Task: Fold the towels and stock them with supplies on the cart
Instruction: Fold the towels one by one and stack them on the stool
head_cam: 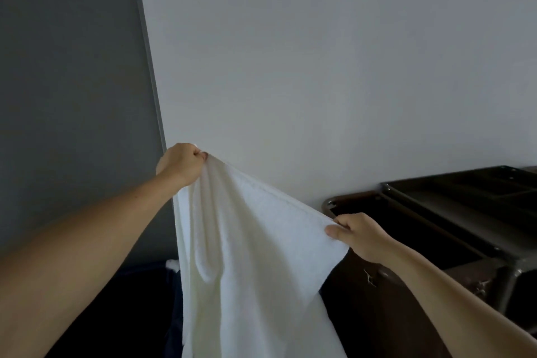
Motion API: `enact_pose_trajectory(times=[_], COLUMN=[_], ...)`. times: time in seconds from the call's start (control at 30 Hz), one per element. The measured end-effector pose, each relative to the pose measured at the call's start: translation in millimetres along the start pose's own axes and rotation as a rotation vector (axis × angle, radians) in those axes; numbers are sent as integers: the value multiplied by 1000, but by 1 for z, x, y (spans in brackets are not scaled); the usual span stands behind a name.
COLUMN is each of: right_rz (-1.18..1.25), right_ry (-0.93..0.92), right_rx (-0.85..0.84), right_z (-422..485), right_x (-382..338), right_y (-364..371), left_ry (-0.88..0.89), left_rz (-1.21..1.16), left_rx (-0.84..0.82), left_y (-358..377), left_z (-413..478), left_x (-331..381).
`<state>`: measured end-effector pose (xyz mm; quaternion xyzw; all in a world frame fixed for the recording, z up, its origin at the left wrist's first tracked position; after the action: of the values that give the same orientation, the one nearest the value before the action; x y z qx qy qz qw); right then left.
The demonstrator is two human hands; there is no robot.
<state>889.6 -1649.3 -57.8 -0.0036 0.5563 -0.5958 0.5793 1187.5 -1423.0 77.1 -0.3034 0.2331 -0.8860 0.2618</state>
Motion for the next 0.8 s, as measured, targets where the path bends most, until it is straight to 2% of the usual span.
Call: enact_pose_trajectory(times=[0.13, 0.27, 0.37, 0.5, 0.6, 0.67, 0.73, 0.8], right_rz=[182, 410, 767, 1104, 1003, 896, 871, 859], right_ry=[37, 52, 157, 354, 502, 533, 499, 389], right_rx=[139, 25, -111, 7, 92, 101, 65, -40], right_z=[1, -6, -13, -9, -12, -13, -10, -8], right_x=[10, 6, -3, 8, 30, 39, 35, 16], right_y=[-25, -29, -28, -35, -25, -16, -8, 0], left_ry=[-33, -89, -162, -261, -337, -369, -332, -258], left_rz=[18, 10, -11, -43, -116, -170, -226, -311], left_rx=[-37, -61, -111, -113, -122, -135, -169, -200], left_y=[6, 12, 24, 39, 45, 47, 50, 51], left_z=[-4, -7, -13, -20, -24, -32, -43, -54], left_x=[-7, -17, -20, -28, -40, -42, -30, -7])
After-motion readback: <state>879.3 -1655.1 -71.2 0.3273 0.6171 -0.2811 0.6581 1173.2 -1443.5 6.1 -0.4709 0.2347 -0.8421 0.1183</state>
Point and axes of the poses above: each hand's wrist, its own z-axis towards the middle knuckle, its own y-axis out of the palm, x = y × z, the point moved 7 cm from there along z, towards the middle knuckle, and after that the axes turned 15 degrees about x, right-handed, at the moved point
